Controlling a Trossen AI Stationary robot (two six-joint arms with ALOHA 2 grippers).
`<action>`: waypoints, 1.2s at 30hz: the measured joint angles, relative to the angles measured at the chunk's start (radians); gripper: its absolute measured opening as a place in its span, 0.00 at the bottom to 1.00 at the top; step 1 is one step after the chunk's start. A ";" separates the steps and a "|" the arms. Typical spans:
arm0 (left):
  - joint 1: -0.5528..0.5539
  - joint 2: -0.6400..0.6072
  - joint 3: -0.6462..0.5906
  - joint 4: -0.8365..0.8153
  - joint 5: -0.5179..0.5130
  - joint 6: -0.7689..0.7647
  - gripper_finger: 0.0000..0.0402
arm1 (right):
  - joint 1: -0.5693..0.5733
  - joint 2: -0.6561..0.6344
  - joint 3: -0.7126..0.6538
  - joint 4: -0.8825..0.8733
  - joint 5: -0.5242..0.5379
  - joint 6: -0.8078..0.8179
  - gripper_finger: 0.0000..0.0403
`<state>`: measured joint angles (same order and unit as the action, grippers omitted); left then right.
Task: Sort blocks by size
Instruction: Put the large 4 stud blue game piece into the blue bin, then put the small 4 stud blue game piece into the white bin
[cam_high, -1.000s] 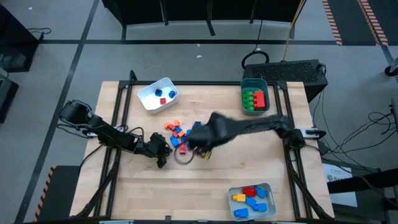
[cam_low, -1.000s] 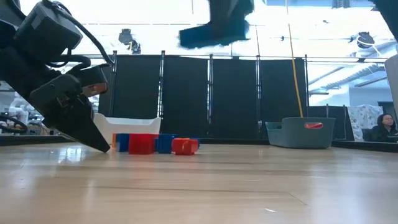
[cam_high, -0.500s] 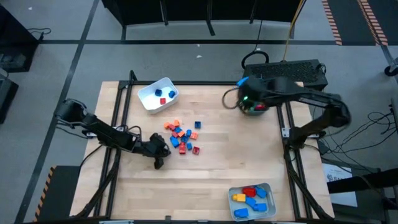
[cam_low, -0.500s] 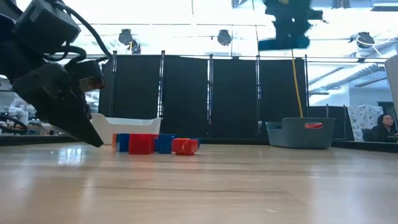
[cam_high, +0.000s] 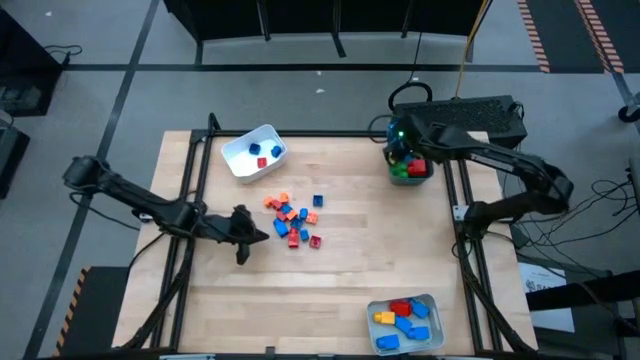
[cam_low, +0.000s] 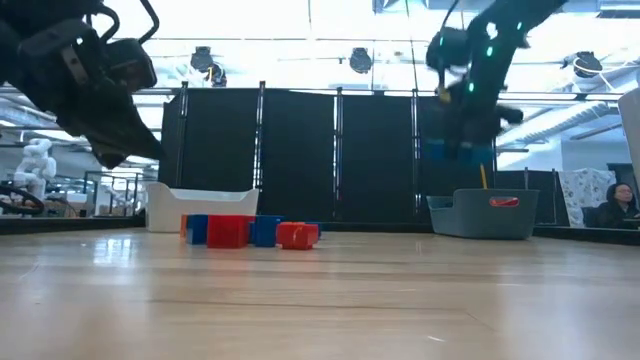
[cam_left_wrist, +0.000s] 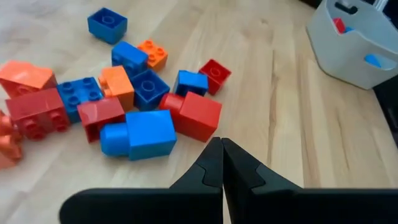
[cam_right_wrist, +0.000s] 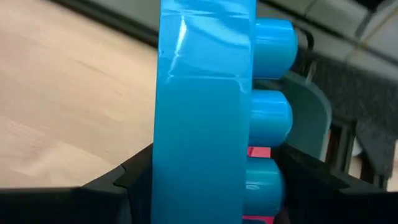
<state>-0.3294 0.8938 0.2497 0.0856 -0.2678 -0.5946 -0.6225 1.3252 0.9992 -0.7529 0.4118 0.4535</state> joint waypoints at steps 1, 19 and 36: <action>0.000 -0.019 0.000 -0.013 0.000 0.002 0.00 | -0.012 0.021 -0.010 0.003 -0.001 0.011 0.61; 0.001 -0.157 0.000 -0.191 -0.003 0.002 0.00 | -0.087 0.150 0.226 -0.034 -0.196 -0.017 0.70; -0.003 -0.298 0.000 -0.264 -0.117 0.061 0.00 | 0.315 0.487 0.323 0.246 -0.363 -0.416 0.69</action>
<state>-0.3326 0.5953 0.2493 -0.1785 -0.3846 -0.5336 -0.3078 1.8119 1.3219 -0.5068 0.0490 0.0374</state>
